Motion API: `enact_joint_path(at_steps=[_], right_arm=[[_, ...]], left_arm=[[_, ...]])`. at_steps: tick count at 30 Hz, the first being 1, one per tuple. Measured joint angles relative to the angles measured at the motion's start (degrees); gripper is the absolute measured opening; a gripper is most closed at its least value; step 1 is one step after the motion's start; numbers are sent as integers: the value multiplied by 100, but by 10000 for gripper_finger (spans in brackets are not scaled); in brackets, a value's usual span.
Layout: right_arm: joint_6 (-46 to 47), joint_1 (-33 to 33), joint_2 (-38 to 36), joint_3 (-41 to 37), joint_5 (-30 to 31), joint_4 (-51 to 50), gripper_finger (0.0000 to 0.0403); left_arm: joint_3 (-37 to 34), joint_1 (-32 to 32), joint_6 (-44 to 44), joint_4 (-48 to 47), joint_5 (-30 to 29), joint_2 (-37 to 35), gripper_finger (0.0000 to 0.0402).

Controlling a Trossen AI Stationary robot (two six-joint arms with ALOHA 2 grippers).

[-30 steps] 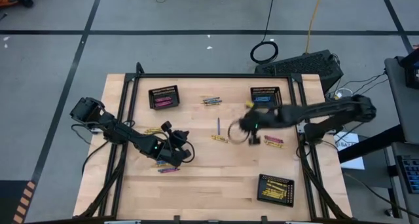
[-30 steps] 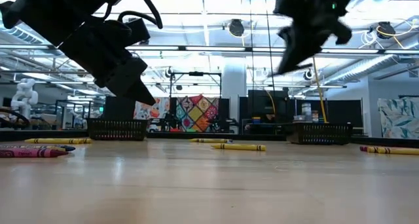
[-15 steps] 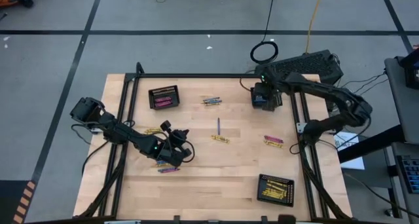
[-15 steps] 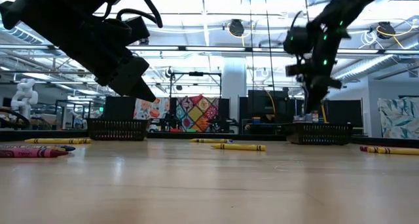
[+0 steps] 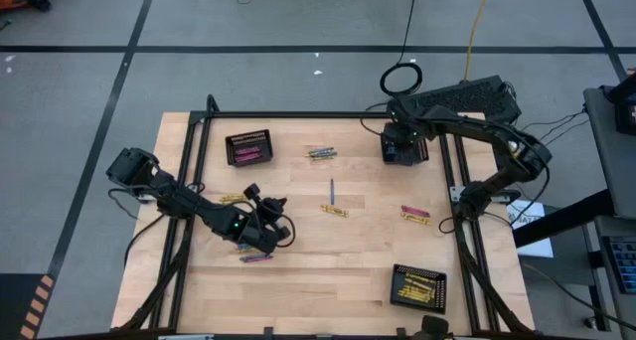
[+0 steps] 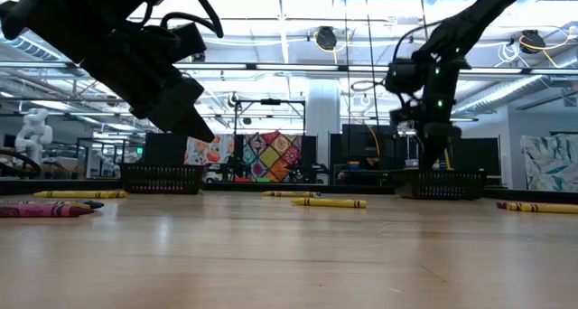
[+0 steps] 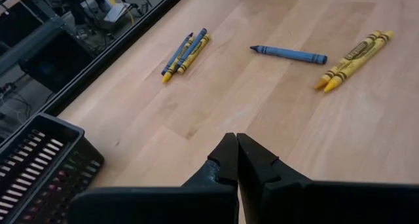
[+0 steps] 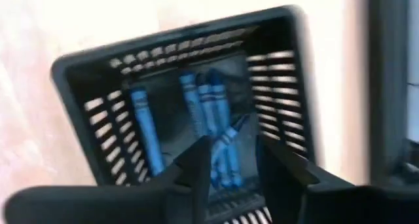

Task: Sort crayons
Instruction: Put the blue crayon into the top right black bin

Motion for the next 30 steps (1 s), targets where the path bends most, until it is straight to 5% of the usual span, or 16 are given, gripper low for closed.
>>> enact_joint_path(at_steps=[2,5,8,11,14,18,25,30], right_arm=[[430,44,-196,70,-97,-34,124],[1223,258,-597,-21,-1090,282,128],[2040,785,-1049,-456,-2500,1396,124],[2842,1651,-1401,-1150,-3007,3250,113],[3470,2619,-1508,-1876,-2800,5230,101],[3781,3768,-1323,-2491,-1804,7082,86],[3911,4977,-683,-2590,-207,7922,71],[3895,5281,9,-2590,138,8831,71]], left_arm=[[0,-57,0,-1,13,-2,0],[40,-171,29,-33,17,-41,0],[139,-299,165,-32,-82,-65,0],[273,-452,475,-31,-133,-65,0],[428,-631,787,-87,-135,-66,0],[717,-858,938,-597,-150,-99,0],[1223,-1176,597,-1850,-201,-382,0],[1501,-1430,599,-2330,-197,-774,0]])
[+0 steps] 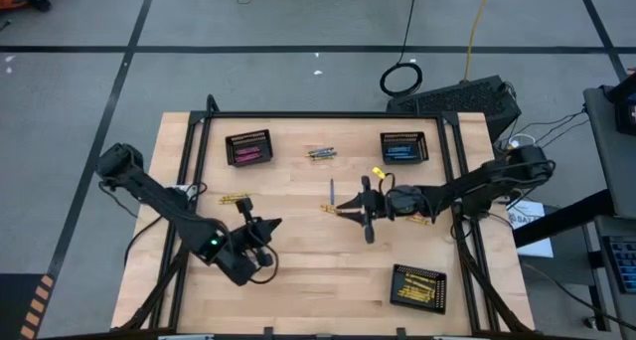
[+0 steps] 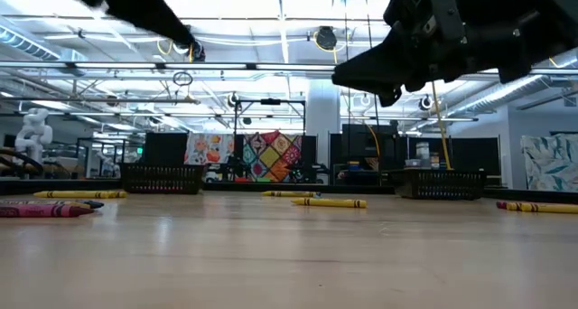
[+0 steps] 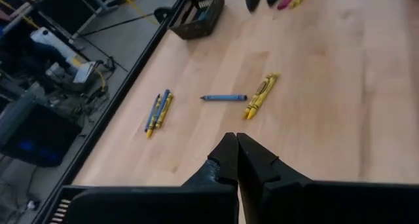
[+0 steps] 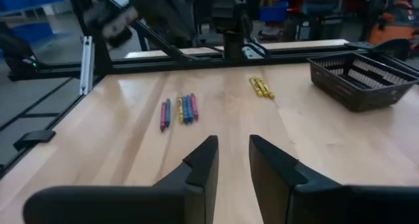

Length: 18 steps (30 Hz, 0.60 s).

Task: Sort crayons
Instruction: Put the blue crayon into the top right black bin

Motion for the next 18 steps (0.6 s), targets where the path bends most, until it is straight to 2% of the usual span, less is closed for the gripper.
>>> enact_joint_path(at_steps=[3,7,11,18], right_arm=[[37,86,393,2,-1,518,71],[37,123,850,86,-4,1032,71],[-9,117,1187,411,-8,1049,71],[-348,115,1438,883,-8,1000,71]], left_arm=[[172,-152,0,-125,82,-294,0],[254,-294,80,-157,490,-720,0],[256,-293,652,-162,647,-1009,0],[188,36,439,-80,593,-914,0]])
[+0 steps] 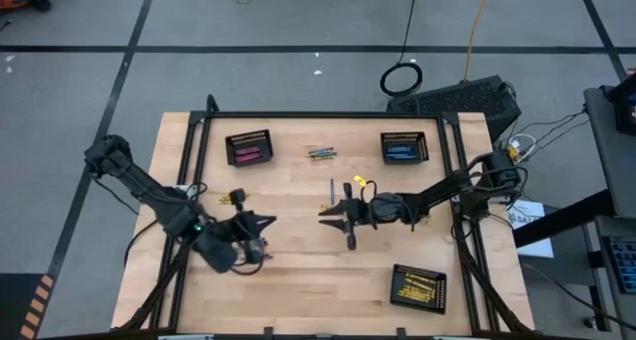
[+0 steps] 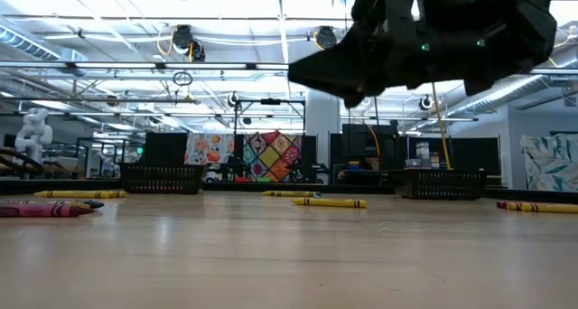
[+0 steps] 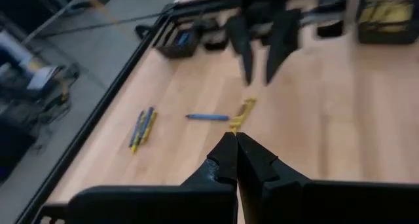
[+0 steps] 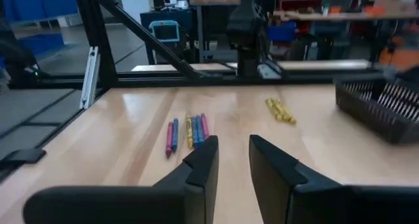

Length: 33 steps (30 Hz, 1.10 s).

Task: Sort crayons
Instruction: Put the blue crayon into the top right black bin

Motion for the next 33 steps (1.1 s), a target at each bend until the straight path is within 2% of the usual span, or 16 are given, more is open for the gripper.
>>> enact_joint_path(at_steps=[4,8,13,17,20,23,28,33], right_arm=[[-722,0,-502,9,11,-663,71],[-681,2,-1154,9,191,-1970,71],[-484,-4,-1689,9,496,-3177,71],[-503,0,-1728,7,494,-3465,71],[-365,0,-1622,7,486,-3450,71],[-351,0,-1449,7,452,-3404,72],[-332,11,-1204,7,443,-3431,101],[43,6,-1201,7,461,-3695,151]], left_arm=[[-131,205,-326,28,85,278,0],[-555,416,-392,844,132,564,0],[-1249,774,213,3162,449,953,0],[-1645,1205,725,5109,771,1380,0],[-1719,1609,950,6027,1336,1772,8],[-1715,2040,1280,6722,1915,2105,35],[-1715,2653,1571,6652,2168,2213,103],[-1692,3021,1713,5475,2183,1866,158]])
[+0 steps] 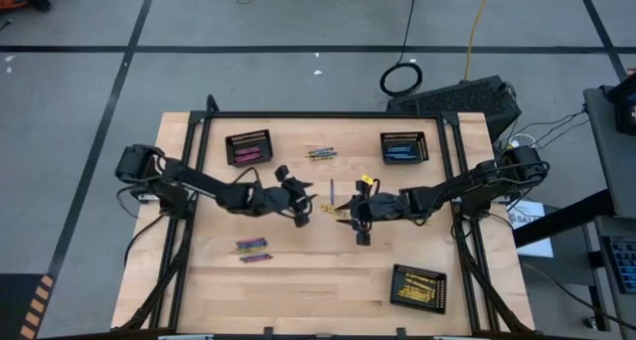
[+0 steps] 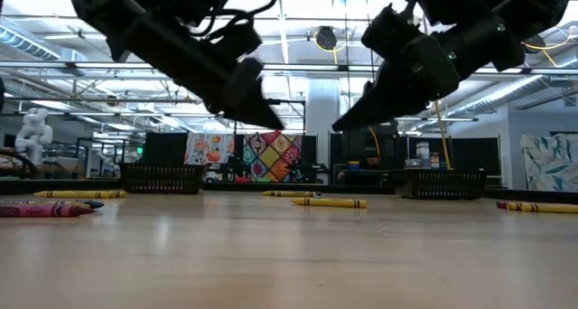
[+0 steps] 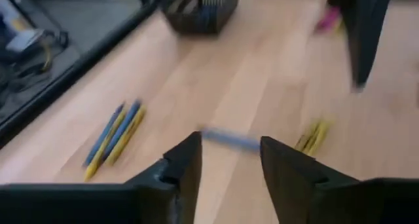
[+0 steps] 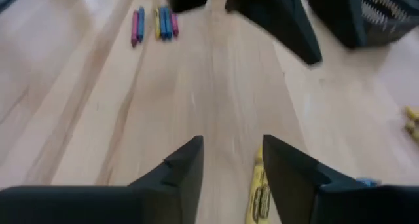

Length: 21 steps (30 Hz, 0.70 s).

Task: Sort crayons
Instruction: Put the blue crayon into the top right black bin

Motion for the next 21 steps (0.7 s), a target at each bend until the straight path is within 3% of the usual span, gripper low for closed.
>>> enact_joint_path(at_steps=[3,10,16,21], right_arm=[[86,-11,4,0,-6,-198,174],[442,-11,0,0,-6,-910,186],[1201,-11,-254,-4,-11,-2101,175],[1907,-19,-298,-11,342,-1868,169]], left_arm=[[94,20,-77,-1174,4,-313,171],[163,-377,-1433,-3313,20,-997,173],[152,-828,-2488,-4115,-158,-1114,173],[-61,-1163,-3362,-3899,-1231,-1006,173]])
